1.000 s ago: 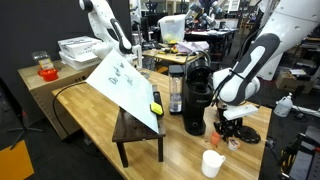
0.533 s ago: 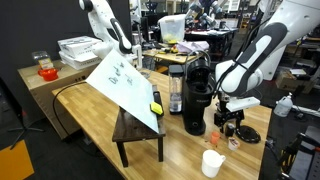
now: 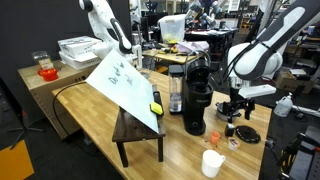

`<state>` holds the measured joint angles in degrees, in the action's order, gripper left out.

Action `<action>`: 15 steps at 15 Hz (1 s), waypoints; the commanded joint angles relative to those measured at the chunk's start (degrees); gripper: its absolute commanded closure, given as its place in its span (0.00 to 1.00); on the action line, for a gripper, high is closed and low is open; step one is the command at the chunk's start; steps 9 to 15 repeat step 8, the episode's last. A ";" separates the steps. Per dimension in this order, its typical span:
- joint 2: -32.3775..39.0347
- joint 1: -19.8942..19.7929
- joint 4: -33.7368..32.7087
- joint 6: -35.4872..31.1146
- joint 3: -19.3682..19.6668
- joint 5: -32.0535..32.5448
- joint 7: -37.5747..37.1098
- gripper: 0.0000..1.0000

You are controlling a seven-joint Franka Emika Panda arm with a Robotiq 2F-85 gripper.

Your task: Take the cup out of the pot and put it on the table

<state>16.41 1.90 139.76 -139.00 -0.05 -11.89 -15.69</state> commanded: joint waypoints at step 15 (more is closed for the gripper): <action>-2.15 -0.06 1.45 0.54 0.16 0.07 -0.29 0.00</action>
